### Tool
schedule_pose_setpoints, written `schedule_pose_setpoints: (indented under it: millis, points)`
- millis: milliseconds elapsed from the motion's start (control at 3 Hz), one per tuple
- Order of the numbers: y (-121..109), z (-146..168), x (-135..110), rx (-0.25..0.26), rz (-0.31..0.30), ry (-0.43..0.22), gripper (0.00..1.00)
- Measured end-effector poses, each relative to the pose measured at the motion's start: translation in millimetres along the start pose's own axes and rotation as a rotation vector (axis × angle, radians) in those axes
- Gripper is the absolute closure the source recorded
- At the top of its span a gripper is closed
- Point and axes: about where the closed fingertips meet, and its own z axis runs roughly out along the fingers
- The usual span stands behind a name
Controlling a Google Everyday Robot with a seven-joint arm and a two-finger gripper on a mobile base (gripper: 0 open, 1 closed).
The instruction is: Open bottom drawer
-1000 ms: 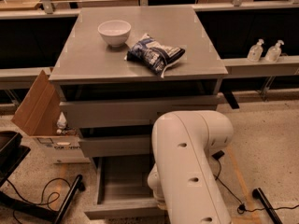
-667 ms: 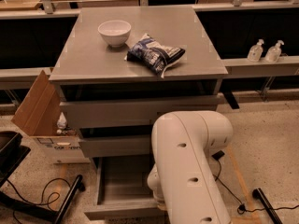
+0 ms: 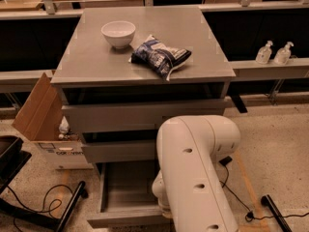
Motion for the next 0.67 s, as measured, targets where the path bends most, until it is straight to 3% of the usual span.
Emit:
schedule_pose_setpoints:
  millis: [333,667]
  points:
    - [1.1,1.2,0.7,-0.002,0.000,0.001,0.12]
    - [2.0,2.2,1.2,-0.004,0.000,0.002,0.00]
